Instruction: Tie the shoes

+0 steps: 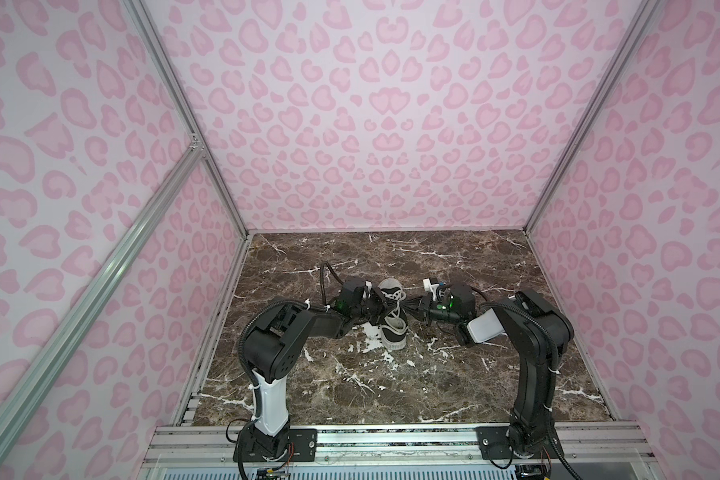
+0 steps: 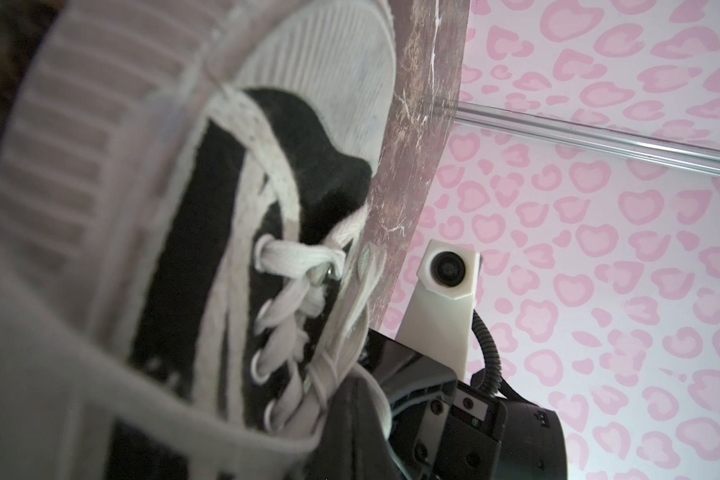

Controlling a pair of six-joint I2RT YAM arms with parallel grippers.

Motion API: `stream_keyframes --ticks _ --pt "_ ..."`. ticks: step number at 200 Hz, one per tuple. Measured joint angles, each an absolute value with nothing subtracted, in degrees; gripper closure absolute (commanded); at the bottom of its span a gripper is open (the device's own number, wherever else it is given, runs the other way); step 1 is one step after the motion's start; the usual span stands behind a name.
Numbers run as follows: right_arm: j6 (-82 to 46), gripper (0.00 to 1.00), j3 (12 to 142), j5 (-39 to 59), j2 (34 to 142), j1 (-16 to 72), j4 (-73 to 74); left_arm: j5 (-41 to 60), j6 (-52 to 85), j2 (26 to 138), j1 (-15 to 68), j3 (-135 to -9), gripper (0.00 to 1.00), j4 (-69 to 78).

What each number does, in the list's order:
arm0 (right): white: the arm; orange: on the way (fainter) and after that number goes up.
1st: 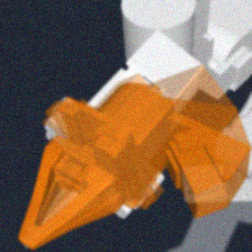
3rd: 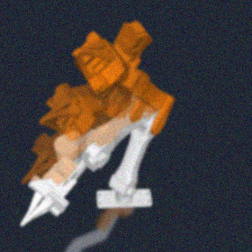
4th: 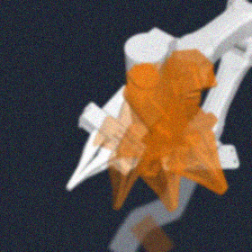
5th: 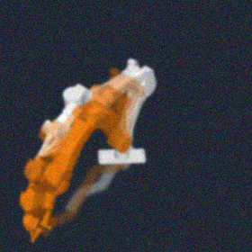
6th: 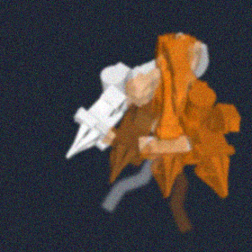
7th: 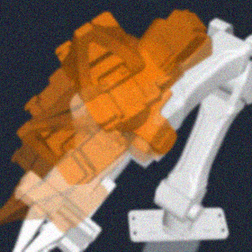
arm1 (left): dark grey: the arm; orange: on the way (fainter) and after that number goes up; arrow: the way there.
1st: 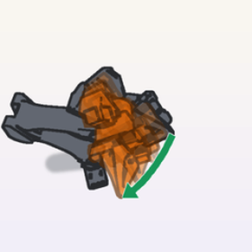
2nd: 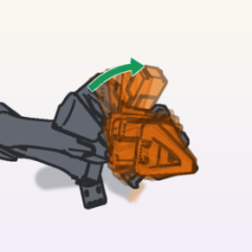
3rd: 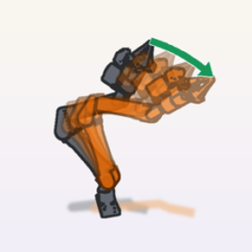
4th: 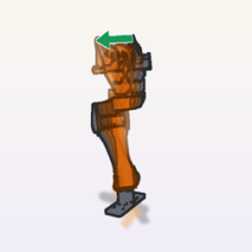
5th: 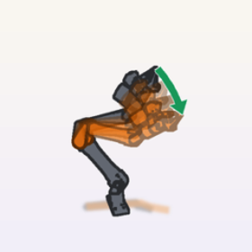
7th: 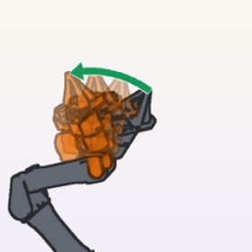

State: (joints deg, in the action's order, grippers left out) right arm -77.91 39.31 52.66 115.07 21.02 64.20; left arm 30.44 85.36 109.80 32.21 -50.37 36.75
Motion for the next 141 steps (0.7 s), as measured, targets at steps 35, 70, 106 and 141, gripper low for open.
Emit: stream_keyframes --ticks 35,70,106,141 --pt "-76.75 1.0 38.79 52.71 113.95 20.56 62.41 31.11 84.99 109.69 32.16 -50.35 0.87 36.67" --pt "-73.89 1.0 38.85 52.66 112.38 20.25 57.89 31.4 83.79 109.19 31.92 -50.5 0.8 35.81" --pt "-72.34 1.0 38.89 52.56 112.01 20.14 54.83 31.44 82.32 107.96 31.59 -50.5 0.73 34.11" --pt "-70.87 1.0 38.98 52.49 111.04 20.12 52.56 29.63 78.11 105.12 31.11 -52.53 0.68 27.14"
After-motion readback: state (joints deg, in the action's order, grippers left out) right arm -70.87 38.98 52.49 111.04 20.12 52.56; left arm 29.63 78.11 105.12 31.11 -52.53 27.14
